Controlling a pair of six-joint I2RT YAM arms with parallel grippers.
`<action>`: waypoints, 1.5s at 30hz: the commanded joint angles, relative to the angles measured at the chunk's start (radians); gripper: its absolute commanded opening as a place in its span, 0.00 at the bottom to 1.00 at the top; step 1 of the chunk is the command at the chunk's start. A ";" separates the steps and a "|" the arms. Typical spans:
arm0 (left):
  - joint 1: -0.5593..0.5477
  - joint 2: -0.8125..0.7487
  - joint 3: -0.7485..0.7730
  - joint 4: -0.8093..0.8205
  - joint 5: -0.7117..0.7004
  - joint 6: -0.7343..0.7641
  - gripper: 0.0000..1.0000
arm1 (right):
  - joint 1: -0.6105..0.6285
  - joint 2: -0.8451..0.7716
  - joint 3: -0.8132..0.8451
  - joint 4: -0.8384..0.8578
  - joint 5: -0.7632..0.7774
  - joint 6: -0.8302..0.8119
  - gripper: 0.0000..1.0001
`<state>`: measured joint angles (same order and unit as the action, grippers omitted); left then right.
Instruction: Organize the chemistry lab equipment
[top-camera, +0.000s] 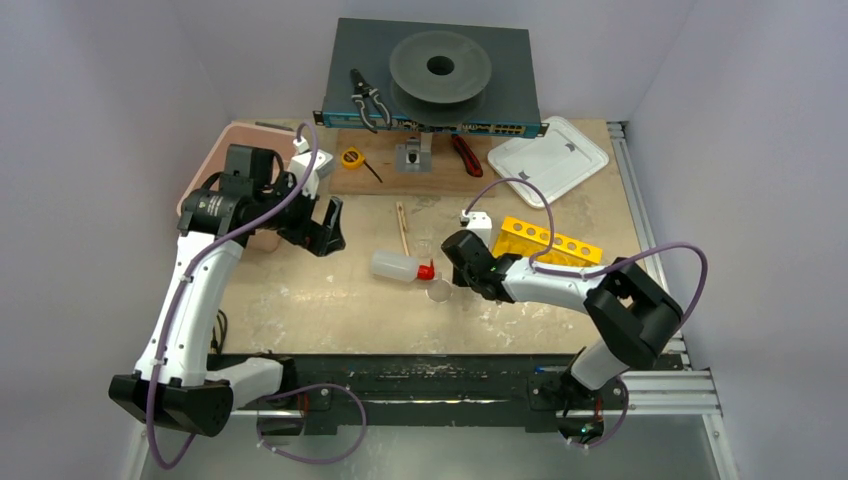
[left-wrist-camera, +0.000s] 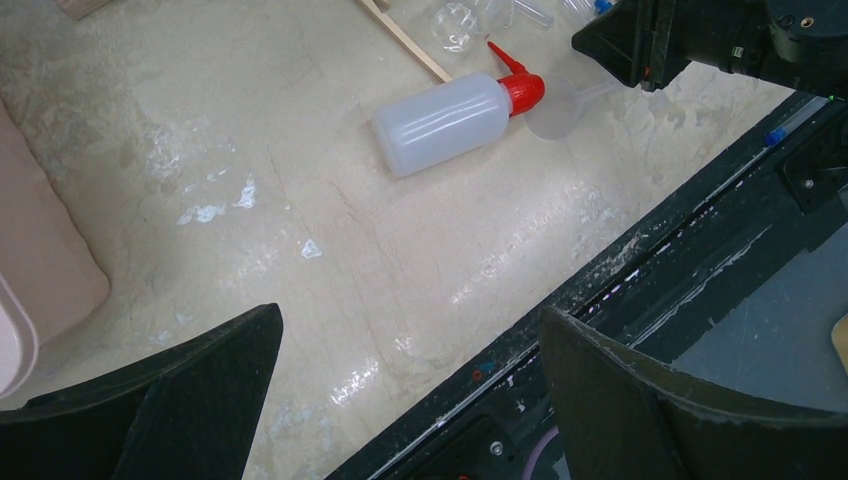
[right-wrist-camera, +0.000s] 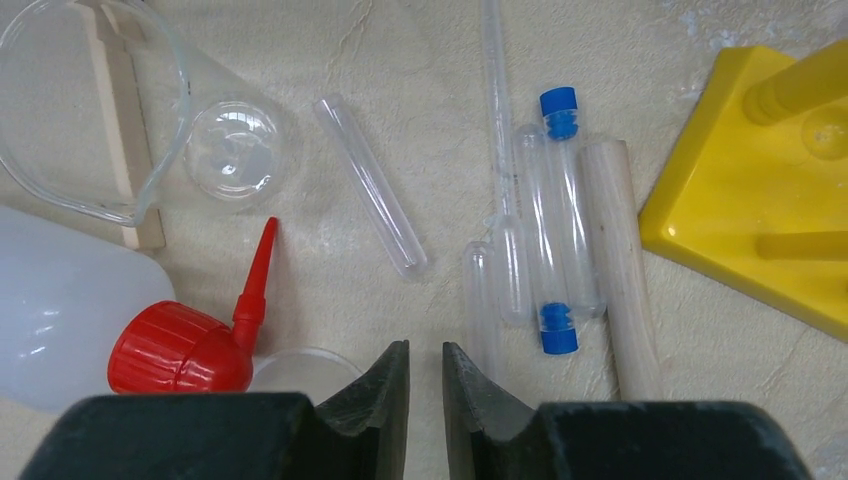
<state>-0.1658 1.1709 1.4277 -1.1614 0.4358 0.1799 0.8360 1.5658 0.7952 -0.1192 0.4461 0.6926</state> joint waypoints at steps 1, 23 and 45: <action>0.006 0.008 0.000 0.016 0.023 0.018 1.00 | -0.014 -0.034 -0.003 0.006 0.032 0.011 0.19; 0.006 0.006 -0.010 0.004 0.041 0.019 1.00 | -0.025 0.058 -0.001 0.029 0.032 0.007 0.26; 0.004 -0.111 -0.077 0.127 0.339 -0.189 1.00 | 0.012 -0.441 0.018 0.229 -0.090 -0.053 0.00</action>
<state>-0.1650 1.1633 1.4071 -1.1542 0.5888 0.1196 0.8188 1.2476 0.8154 -0.0795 0.4316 0.6773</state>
